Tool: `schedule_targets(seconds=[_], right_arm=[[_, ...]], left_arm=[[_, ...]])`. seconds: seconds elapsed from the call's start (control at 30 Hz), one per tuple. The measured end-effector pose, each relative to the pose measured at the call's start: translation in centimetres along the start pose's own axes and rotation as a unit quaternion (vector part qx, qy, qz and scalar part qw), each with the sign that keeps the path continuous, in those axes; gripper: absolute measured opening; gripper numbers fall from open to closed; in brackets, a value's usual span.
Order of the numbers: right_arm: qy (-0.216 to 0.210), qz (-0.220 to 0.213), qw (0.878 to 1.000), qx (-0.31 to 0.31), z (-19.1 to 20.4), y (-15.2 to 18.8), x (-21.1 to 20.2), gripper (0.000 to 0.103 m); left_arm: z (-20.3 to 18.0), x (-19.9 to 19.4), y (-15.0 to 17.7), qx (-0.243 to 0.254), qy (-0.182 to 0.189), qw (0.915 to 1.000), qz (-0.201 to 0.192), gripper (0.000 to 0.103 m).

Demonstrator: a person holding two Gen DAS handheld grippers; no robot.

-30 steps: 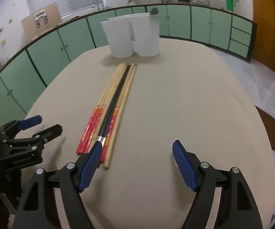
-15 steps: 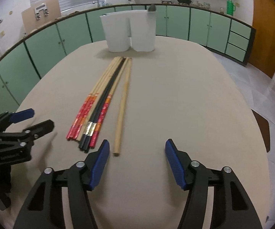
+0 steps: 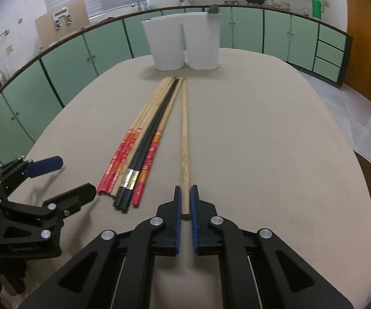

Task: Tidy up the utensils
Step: 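Grasp a red-patterned chopstick with the left gripper while the right gripper holds its chopstick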

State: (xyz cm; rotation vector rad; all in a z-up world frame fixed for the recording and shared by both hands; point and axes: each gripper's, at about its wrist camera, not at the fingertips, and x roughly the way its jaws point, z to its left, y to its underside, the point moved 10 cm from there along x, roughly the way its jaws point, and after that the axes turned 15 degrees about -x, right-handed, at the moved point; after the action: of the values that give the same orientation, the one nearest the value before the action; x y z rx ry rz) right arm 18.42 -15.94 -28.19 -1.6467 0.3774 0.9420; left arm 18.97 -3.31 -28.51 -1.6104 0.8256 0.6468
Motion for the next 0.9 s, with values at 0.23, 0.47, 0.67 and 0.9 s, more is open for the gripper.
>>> schedule_targets(seconds=[0.23, 0.47, 0.67, 0.9], right_arm=[[0.002, 0.0, 1.0, -0.002, -0.3, 0.2, 0.0, 0.007], [0.001, 0.0, 1.0, -0.004, -0.1, 0.2, 0.0, 0.009], [-0.002, 0.0, 1.0, -0.001, -0.2, 0.3, 0.1, 0.009], [-0.001, -0.001, 1.0, 0.004, -0.2, 0.2, -0.1, 0.007]], left_arm=[[0.9, 0.4, 0.0, -0.011, -0.025, 0.9996, 0.003, 0.085], [1.8, 0.3, -0.2, -0.02, -0.035, 0.9992, 0.0, 0.082], [0.6, 0.4, -0.6, -0.015, -0.017, 0.9997, -0.004, 0.052], [-0.2, 0.5, -0.7, -0.017, -0.001, 0.9999, 0.0, 0.006]])
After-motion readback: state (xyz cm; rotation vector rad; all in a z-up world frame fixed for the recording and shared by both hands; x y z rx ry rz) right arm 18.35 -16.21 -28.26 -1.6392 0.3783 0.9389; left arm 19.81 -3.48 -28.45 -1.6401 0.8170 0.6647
